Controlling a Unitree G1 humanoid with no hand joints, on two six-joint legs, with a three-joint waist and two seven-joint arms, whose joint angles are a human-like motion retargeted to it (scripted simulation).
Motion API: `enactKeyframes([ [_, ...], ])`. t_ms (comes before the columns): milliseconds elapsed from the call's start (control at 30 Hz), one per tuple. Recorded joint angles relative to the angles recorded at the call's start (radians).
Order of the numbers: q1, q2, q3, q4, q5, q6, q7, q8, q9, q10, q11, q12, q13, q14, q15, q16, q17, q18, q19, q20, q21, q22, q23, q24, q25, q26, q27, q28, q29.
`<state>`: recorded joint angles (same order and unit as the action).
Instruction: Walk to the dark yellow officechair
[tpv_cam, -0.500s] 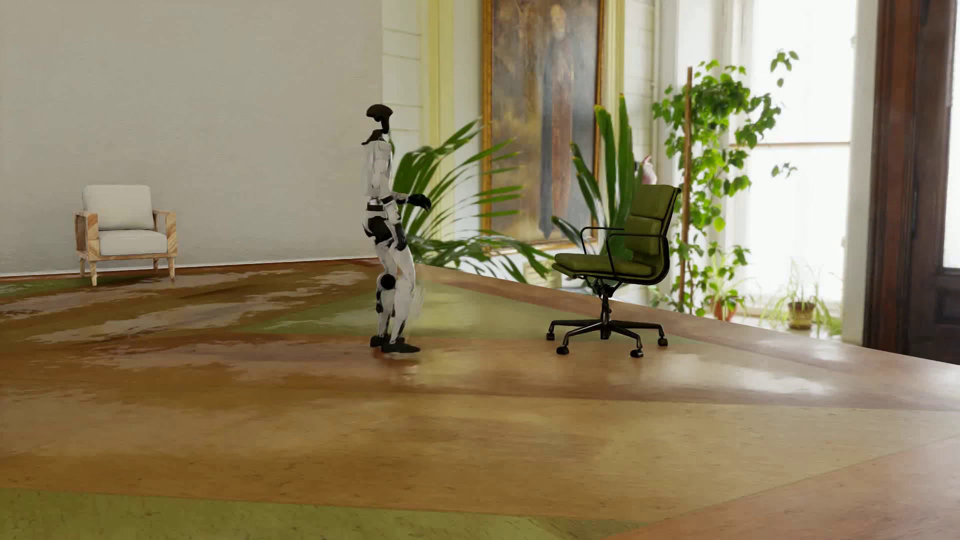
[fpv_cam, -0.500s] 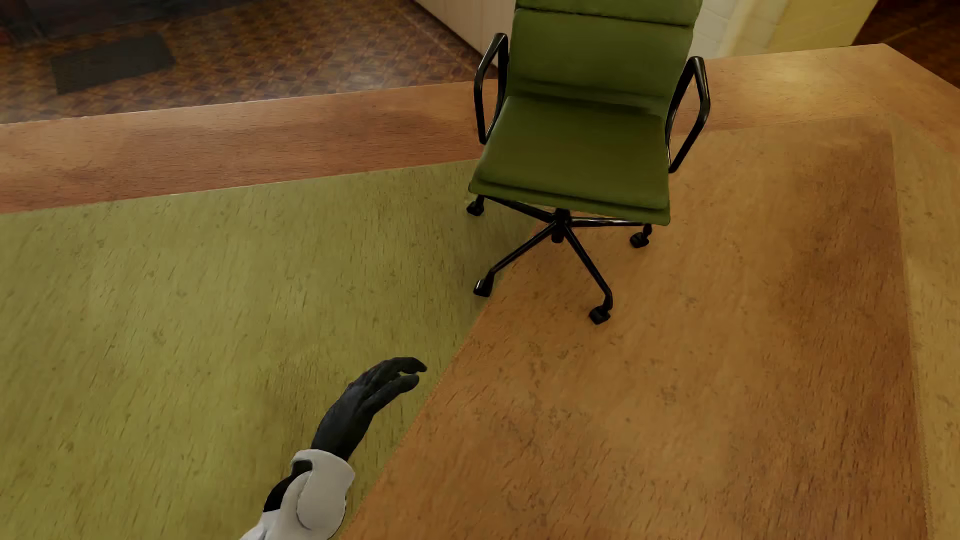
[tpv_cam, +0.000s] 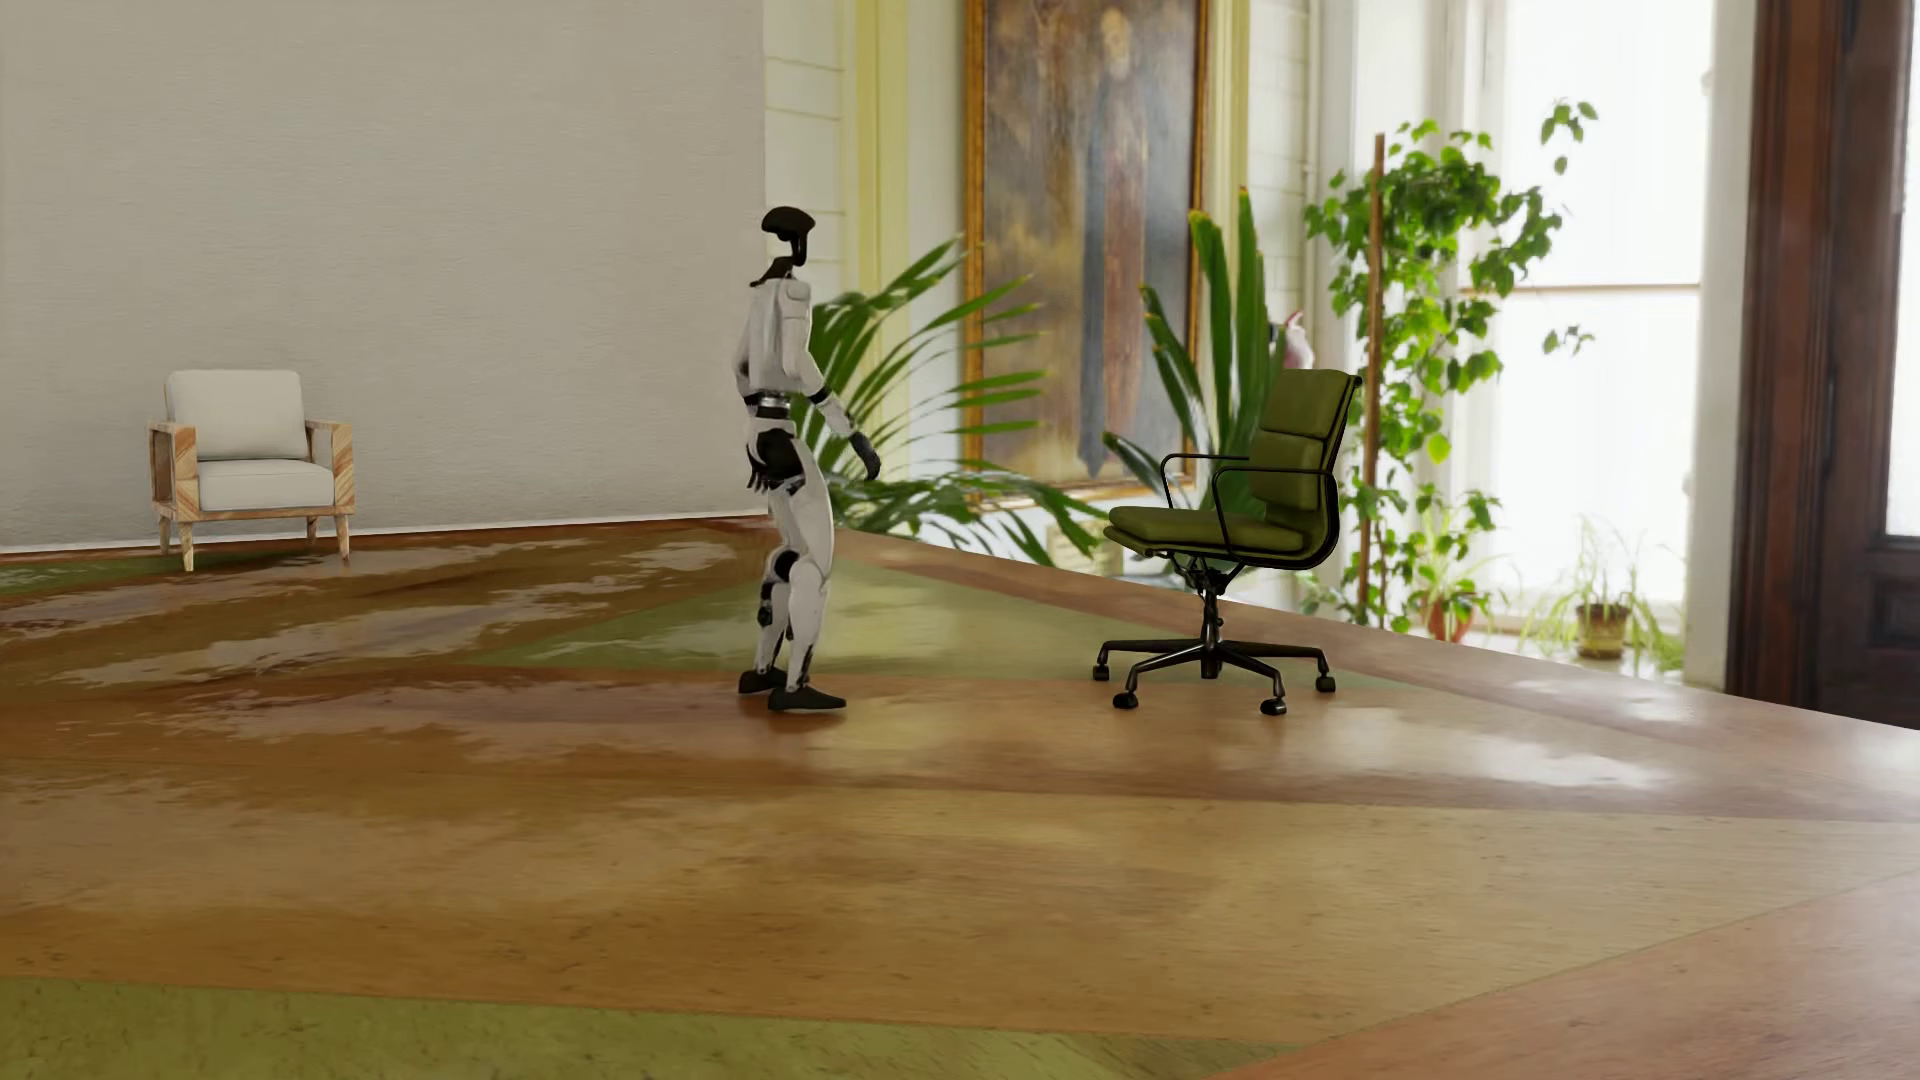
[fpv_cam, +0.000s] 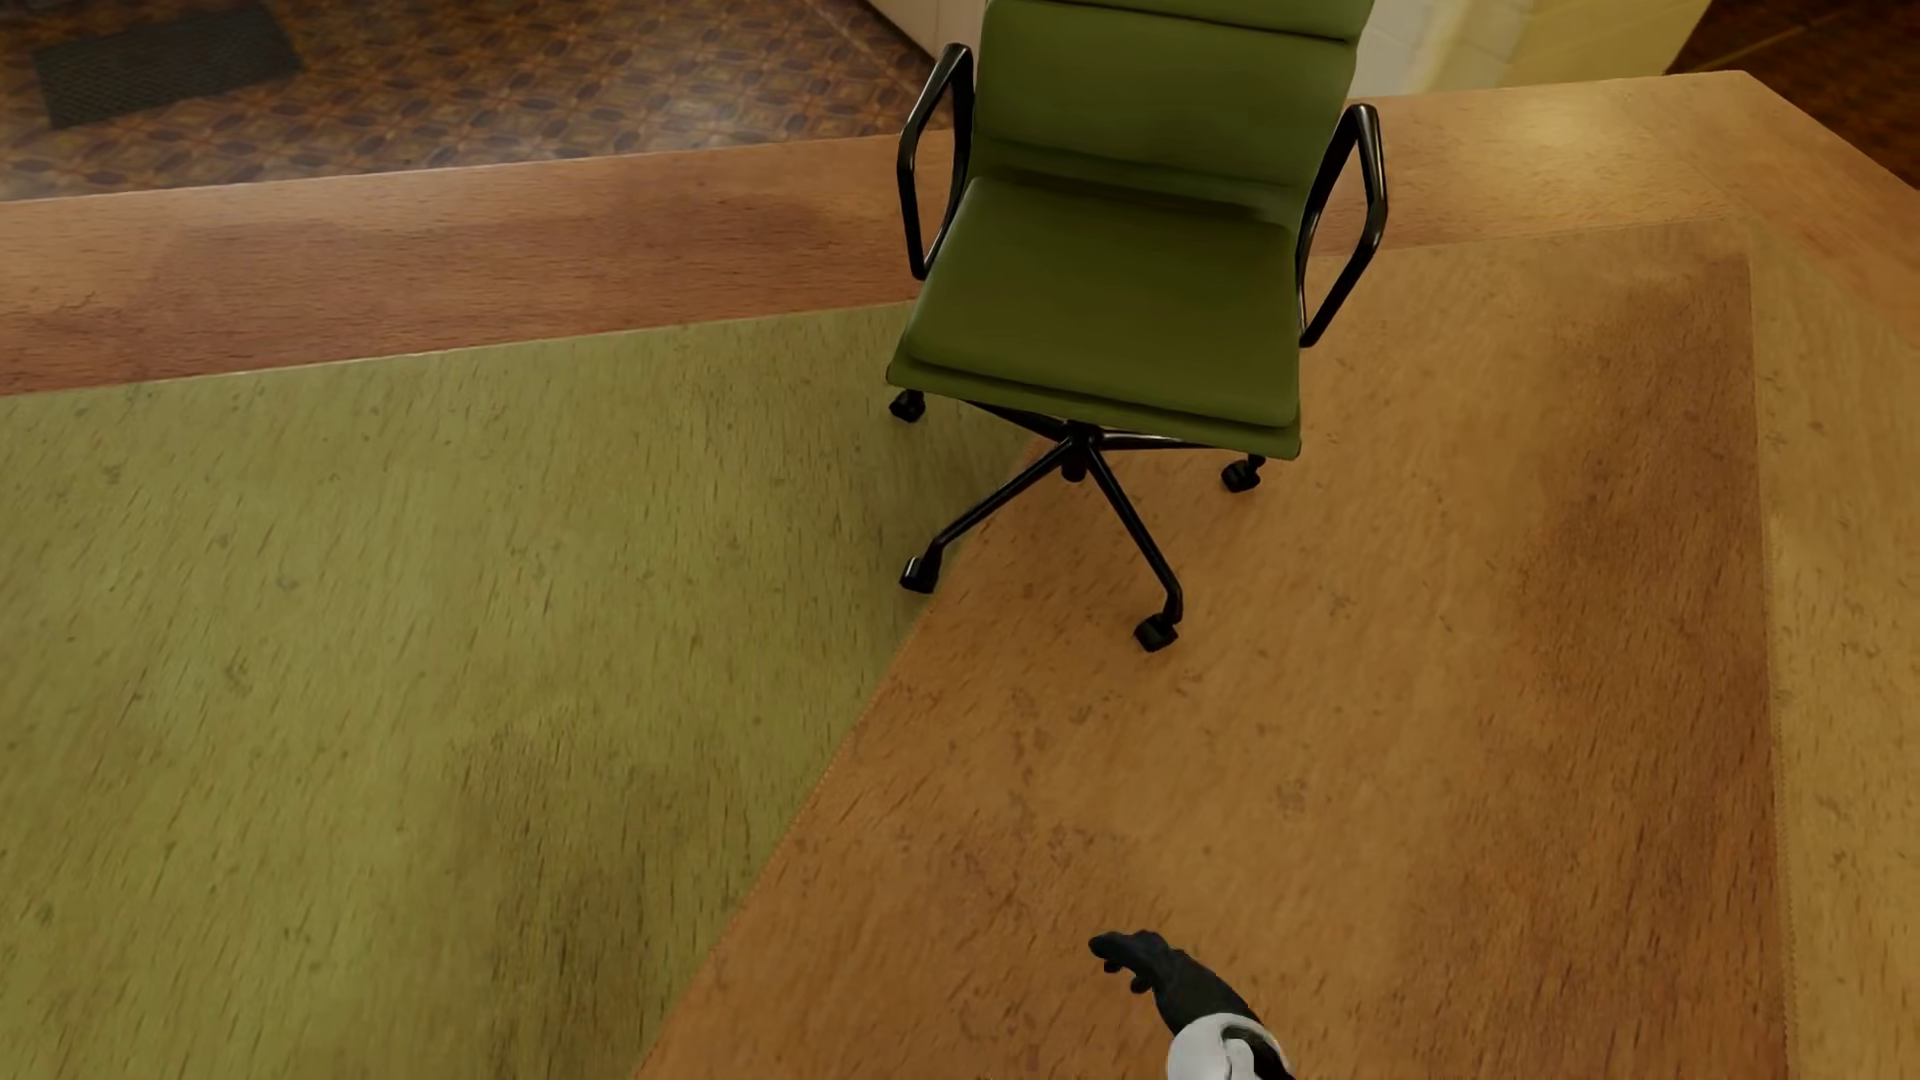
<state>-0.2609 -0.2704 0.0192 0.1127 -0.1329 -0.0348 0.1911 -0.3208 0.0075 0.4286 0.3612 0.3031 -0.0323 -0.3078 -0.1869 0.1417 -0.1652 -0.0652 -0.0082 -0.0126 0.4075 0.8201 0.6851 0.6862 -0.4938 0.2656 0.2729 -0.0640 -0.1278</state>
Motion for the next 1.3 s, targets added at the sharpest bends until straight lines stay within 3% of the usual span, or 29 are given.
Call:
enactKeyframes([
  [100,-0.105,-0.021,0.007,0.046,0.016,0.016,-0.034,-0.012,0.009,0.209,0.076,-0.015,-0.026,-0.027,-0.063,0.012,-0.013,-0.020,-0.015,0.037,-0.009,-0.011,-0.114,0.028,-0.009,-0.009,-0.055,-0.002,-0.046],
  [200,-0.184,-0.021,0.013,0.020,0.010,0.031,-0.167,-0.045,0.014,0.324,0.127,-0.049,-0.014,-0.070,-0.099,0.004,-0.030,-0.065,-0.015,0.061,-0.015,-0.077,-0.120,0.027,0.009,-0.062,-0.055,0.077,-0.048],
  [267,-0.125,0.008,0.011,0.005,0.004,0.033,-0.194,-0.054,0.008,0.135,0.092,-0.057,-0.025,-0.021,-0.089,-0.016,-0.050,-0.062,-0.011,0.046,0.023,-0.133,-0.026,0.023,0.018,-0.106,-0.007,0.098,-0.005],
  [333,-0.069,0.034,0.006,-0.002,0.002,0.035,-0.184,-0.058,0.003,0.049,0.068,-0.060,-0.030,-0.007,-0.081,-0.028,-0.062,-0.026,-0.008,0.016,0.079,-0.198,0.084,0.017,0.006,-0.143,0.055,0.106,0.062],
  [433,-0.044,0.050,-0.005,-0.028,-0.025,0.027,-0.193,-0.081,0.005,-0.003,0.062,-0.055,0.017,0.014,-0.078,-0.020,-0.045,-0.034,0.004,-0.020,0.078,-0.246,0.217,-0.012,0.040,-0.184,0.120,0.115,0.069],
  [533,-0.044,0.045,-0.013,-0.045,-0.044,0.023,-0.185,-0.079,0.009,-0.012,0.056,-0.037,0.081,0.017,-0.070,-0.011,-0.057,-0.021,0.015,-0.016,0.119,-0.259,0.250,-0.028,0.058,-0.181,0.089,0.130,0.133],
  [700,-0.056,0.009,-0.023,-0.047,-0.051,0.023,-0.144,-0.034,0.022,0.006,0.076,0.009,0.131,0.007,-0.063,0.009,-0.055,0.001,0.028,-0.026,0.099,-0.144,0.219,-0.032,0.082,-0.111,0.071,0.113,0.066],
  [833,-0.062,-0.015,-0.023,-0.039,-0.045,0.024,-0.108,0.006,0.028,0.013,0.078,0.023,0.118,-0.007,-0.054,0.024,-0.054,0.003,0.036,-0.045,0.096,-0.055,0.146,-0.008,0.061,-0.062,0.044,0.068,0.049],
  [1000,-0.046,-0.024,-0.018,-0.036,-0.042,0.022,-0.067,0.044,0.026,-0.005,0.067,-0.001,0.074,-0.002,-0.034,0.023,-0.059,0.009,0.045,-0.025,0.093,-0.073,0.065,-0.007,0.028,-0.074,0.024,0.057,0.043],
  [1133,-0.043,-0.039,-0.008,-0.036,-0.046,0.018,-0.040,0.072,0.028,0.000,0.082,-0.071,0.034,-0.014,-0.035,-0.010,-0.030,0.001,0.052,0.027,0.086,-0.094,0.093,-0.017,0.036,-0.064,0.053,0.140,0.020],
  [1200,-0.038,-0.040,-0.006,-0.036,-0.046,0.018,-0.028,0.082,0.028,-0.006,0.077,-0.101,0.029,-0.015,-0.031,-0.019,-0.030,-0.004,0.055,0.006,0.111,-0.120,0.104,-0.006,0.025,-0.084,0.057,0.127,0.059],
  [1300,-0.035,-0.039,-0.003,-0.039,-0.047,0.018,-0.019,0.093,0.029,-0.007,0.073,-0.112,0.055,-0.009,-0.024,-0.024,-0.025,0.010,0.058,-0.014,0.111,-0.182,0.097,-0.017,0.025,-0.132,0.052,0.120,0.058],
])
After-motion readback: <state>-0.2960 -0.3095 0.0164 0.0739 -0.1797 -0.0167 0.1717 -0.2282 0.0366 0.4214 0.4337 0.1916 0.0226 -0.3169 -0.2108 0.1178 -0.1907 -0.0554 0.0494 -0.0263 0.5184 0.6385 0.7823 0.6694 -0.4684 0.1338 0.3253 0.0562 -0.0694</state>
